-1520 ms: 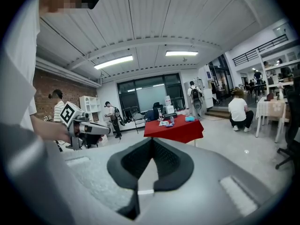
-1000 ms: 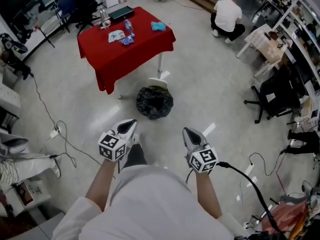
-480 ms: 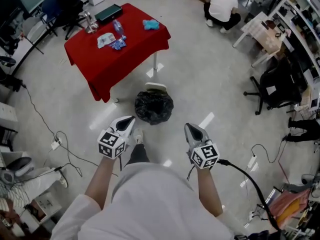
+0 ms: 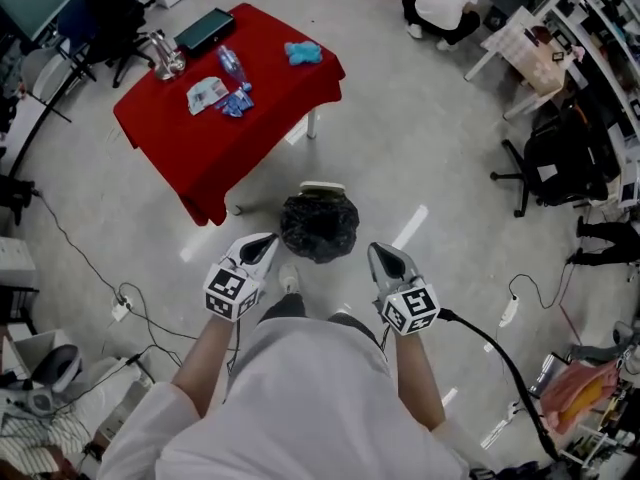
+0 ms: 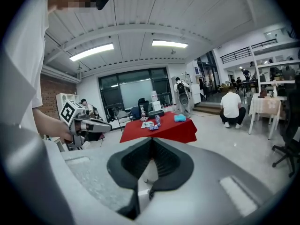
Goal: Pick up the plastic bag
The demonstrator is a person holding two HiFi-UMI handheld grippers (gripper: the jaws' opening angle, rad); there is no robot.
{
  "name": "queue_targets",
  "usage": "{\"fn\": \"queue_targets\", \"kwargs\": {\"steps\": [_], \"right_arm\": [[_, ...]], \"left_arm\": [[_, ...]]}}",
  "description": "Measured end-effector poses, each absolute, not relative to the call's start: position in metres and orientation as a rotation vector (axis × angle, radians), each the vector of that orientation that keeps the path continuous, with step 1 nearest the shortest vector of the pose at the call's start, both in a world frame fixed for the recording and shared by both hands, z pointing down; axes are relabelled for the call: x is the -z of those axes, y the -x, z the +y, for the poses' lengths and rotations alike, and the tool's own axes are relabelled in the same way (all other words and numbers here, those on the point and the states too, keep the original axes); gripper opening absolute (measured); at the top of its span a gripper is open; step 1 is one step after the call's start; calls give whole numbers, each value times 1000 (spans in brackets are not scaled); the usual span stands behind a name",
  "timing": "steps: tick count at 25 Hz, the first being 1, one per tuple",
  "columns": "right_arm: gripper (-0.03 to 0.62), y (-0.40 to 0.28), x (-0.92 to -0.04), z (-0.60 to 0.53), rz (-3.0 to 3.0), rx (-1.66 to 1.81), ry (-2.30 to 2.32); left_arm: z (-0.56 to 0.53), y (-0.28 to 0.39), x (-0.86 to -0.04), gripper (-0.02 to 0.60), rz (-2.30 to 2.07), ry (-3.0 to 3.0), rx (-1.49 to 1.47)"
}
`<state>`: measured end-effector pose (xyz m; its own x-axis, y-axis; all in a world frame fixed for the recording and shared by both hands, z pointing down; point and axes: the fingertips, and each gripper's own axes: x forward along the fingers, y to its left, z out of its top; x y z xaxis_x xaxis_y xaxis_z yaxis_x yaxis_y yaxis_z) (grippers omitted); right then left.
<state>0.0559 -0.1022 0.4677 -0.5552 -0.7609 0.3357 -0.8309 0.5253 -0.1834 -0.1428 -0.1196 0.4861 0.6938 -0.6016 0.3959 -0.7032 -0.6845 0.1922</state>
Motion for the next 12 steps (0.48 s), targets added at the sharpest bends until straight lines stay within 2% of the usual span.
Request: {"fn": "queue_targets", "kwargs": {"steps": [5,12], "right_arm": [[2,-47,-479,-133,-2517,-494,-1370],[2,-76,-519,-155,-2464,-545,-1321]], "left_arm": [[-150,152,-503,3,-981,-2559,-454],[-174,132,-541,3,-982,-2480,-473]]}}
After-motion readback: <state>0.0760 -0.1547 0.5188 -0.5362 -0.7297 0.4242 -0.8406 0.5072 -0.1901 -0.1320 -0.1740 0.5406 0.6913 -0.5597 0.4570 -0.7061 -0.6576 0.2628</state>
